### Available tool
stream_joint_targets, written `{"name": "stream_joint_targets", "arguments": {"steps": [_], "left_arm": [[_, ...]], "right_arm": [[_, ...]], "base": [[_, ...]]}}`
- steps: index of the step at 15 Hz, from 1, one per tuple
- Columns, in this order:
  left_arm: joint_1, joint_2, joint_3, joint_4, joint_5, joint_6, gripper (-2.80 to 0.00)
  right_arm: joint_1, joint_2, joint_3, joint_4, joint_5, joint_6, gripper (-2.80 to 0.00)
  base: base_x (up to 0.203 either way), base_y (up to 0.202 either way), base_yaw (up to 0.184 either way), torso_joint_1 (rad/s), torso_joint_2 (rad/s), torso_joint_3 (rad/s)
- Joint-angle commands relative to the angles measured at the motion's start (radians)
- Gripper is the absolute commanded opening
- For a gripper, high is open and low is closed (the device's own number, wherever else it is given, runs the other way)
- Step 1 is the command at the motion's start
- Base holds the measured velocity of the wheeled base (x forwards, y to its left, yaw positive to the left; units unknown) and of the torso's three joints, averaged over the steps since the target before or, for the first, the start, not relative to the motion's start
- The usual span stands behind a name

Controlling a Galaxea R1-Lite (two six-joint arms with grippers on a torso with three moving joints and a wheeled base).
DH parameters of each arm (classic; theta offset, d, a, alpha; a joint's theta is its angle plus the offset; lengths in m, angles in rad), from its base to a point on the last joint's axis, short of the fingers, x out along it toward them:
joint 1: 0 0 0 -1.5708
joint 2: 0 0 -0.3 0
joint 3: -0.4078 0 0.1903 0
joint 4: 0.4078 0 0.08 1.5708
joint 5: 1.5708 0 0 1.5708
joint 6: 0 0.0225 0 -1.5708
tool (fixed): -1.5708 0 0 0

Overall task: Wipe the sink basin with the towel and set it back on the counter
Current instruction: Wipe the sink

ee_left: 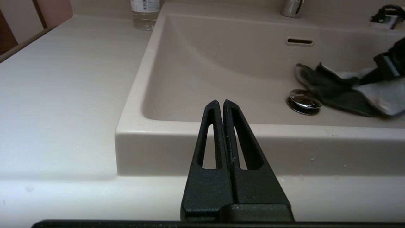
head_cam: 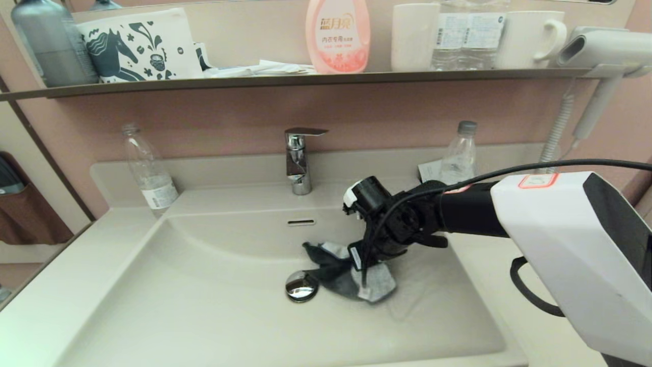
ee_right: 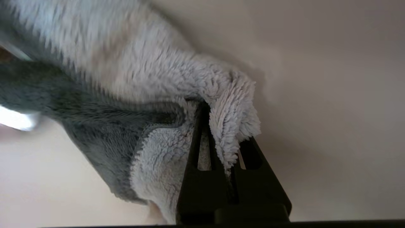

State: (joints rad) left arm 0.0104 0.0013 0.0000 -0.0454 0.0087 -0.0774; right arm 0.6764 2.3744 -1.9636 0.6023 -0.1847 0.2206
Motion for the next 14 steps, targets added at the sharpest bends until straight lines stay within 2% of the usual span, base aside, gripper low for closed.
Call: {"name": "stream_joint_targets", "arguments": {"steps": [1,3,4,7,10,12,14], "left_arm": [[0.000,0.000,0.000,0.000,0.001,-0.001,-2.80],[0.000,0.000,0.000,-0.001,0.001,-0.001,-2.80],[0.000,0.000,0.000,-0.001,0.001,-0.001,-2.80],[0.000,0.000,0.000,-0.001,0.001,-0.001,-2.80],[0.000,0.000,0.000,-0.001,0.001,-0.001,-2.80],[0.000,0.000,0.000,-0.001,0.001,-0.001,-2.80],[0.000,0.000,0.000,-0.001,0.001,-0.001,-2.80]], "right_arm": [[0.000,-0.058,0.000,0.209,-0.024,0.000,-2.80],[0.022,-0.127,0.002,0.442,-0.005,-0.001,-2.80],[0.041,-0.172,0.002,0.533,0.034,-0.001,-2.80],[0.079,-0.292,0.012,0.613,0.089,0.013,-2.80],[0.071,-0.389,0.023,0.561,0.088,0.098,-2.80],[0.038,-0.412,0.026,0.460,0.085,0.132,-2.80],[0.031,-0.410,0.030,0.302,0.088,0.192,-2.80]], "base": [[0.000,0.000,0.000,0.000,0.00,0.000],[0.000,0.000,0.000,0.000,0.00,0.000],[0.000,0.000,0.000,0.000,0.00,0.000],[0.000,0.000,0.000,0.000,0.00,0.000],[0.000,0.000,0.000,0.000,0.00,0.000],[0.000,0.000,0.000,0.000,0.00,0.000],[0.000,0.000,0.000,0.000,0.00,0.000]]}}
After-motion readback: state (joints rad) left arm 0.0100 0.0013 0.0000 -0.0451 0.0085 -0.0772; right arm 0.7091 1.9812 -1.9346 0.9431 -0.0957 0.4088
